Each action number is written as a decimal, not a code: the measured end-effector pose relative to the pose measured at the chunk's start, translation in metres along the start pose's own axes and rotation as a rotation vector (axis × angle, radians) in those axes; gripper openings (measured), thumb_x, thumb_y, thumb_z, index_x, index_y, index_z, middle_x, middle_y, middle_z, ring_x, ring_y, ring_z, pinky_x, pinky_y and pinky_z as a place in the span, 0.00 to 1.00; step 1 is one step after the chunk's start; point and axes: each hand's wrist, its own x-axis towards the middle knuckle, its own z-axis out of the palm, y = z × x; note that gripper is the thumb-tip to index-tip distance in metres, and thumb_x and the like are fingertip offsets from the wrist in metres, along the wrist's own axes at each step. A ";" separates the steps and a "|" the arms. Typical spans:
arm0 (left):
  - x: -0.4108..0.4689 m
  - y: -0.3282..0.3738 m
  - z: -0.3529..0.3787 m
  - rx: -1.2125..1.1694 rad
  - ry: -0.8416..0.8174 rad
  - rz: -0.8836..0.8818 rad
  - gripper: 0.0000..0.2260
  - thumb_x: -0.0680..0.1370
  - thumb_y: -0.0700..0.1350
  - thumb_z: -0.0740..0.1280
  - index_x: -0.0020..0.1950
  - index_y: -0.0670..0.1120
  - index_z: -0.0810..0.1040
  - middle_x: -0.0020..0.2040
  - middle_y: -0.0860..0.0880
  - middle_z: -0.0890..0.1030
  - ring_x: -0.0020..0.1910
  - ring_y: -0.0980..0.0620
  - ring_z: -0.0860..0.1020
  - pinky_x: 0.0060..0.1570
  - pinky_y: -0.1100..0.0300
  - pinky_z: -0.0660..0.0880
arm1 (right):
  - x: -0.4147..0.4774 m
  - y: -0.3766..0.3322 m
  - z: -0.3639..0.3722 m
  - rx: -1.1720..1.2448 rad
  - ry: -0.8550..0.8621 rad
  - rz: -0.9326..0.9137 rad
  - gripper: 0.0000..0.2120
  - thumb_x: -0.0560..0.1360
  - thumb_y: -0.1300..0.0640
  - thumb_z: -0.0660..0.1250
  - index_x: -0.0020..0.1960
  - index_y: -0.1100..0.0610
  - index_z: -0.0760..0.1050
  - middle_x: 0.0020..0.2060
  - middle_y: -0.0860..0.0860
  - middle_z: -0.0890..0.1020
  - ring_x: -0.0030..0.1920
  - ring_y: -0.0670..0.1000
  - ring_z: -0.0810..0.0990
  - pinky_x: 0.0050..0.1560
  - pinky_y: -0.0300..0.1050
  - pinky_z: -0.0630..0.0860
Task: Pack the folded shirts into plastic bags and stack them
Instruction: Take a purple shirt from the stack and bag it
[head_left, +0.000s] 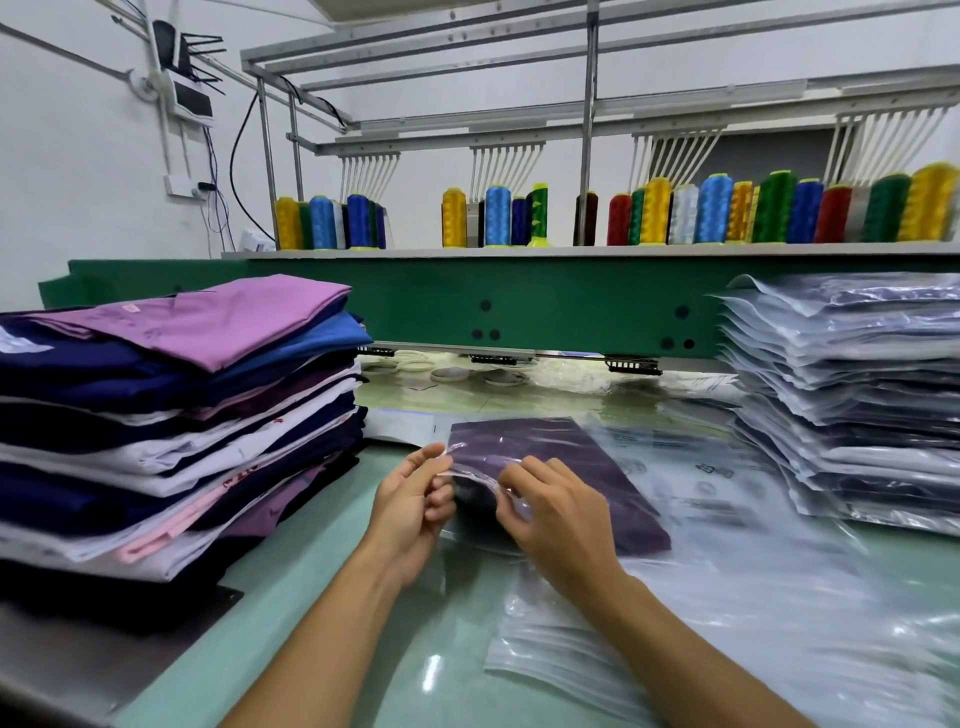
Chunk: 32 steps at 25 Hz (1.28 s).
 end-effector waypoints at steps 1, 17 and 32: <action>0.001 0.001 -0.001 -0.023 0.027 0.010 0.07 0.80 0.33 0.65 0.54 0.43 0.74 0.29 0.51 0.68 0.23 0.58 0.64 0.19 0.68 0.60 | -0.001 0.003 -0.001 -0.004 -0.015 0.024 0.06 0.77 0.51 0.68 0.41 0.49 0.74 0.36 0.44 0.76 0.35 0.48 0.72 0.26 0.46 0.71; 0.008 0.013 -0.019 -0.166 0.273 0.113 0.07 0.82 0.32 0.61 0.50 0.44 0.74 0.31 0.49 0.70 0.26 0.56 0.69 0.22 0.67 0.65 | -0.013 0.070 -0.027 -0.102 -0.054 0.183 0.08 0.73 0.53 0.72 0.39 0.50 0.74 0.36 0.43 0.76 0.37 0.50 0.72 0.35 0.46 0.72; 0.014 0.017 -0.032 -0.225 0.437 0.059 0.09 0.81 0.34 0.62 0.51 0.48 0.75 0.30 0.49 0.72 0.35 0.54 0.76 0.43 0.36 0.79 | -0.020 0.084 -0.030 0.131 0.112 0.372 0.13 0.72 0.59 0.74 0.38 0.49 0.70 0.33 0.42 0.77 0.37 0.46 0.76 0.30 0.44 0.73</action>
